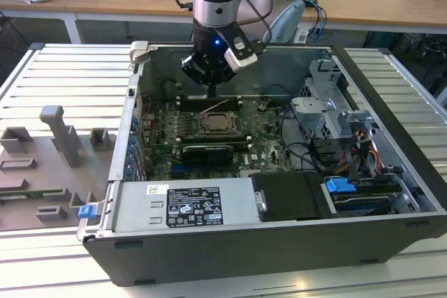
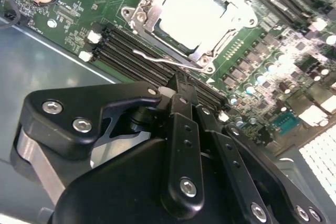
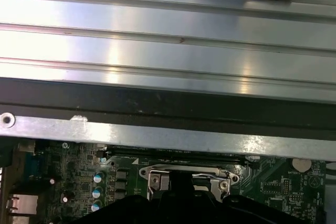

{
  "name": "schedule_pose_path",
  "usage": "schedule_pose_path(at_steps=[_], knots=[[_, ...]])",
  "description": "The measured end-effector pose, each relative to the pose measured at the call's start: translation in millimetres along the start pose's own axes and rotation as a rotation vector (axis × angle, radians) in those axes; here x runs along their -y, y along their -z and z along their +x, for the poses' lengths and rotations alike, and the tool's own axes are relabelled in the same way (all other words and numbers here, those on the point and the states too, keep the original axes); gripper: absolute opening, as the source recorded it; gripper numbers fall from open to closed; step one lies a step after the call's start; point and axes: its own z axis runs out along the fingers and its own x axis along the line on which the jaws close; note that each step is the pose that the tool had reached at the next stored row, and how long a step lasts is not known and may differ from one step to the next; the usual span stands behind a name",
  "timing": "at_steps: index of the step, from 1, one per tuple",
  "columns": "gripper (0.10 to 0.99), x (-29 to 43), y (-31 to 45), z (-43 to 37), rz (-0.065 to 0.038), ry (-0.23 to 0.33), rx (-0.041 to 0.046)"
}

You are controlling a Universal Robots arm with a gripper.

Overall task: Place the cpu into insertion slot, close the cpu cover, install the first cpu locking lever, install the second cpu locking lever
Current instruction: 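Install the first cpu locking lever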

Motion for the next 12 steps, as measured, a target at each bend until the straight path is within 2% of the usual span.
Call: schedule_pose_path(at_steps=[1,4,6,8,12], knots=[[0.106,0.2,-1.0,-1.0,-0.008,0.0,0.0008],[0.106,0.8,-4.0,-3.5,-0.019,0.0,0.0016],[0.106,1.0,-6.0,-4.7,-0.036,-0.002,0.003],[0.106,1.9,-7.6,-4.9,-0.046,-0.004,0.0037],[0.106,2.7,-12.8,-6.4,-0.05,-0.014,0.0048]])
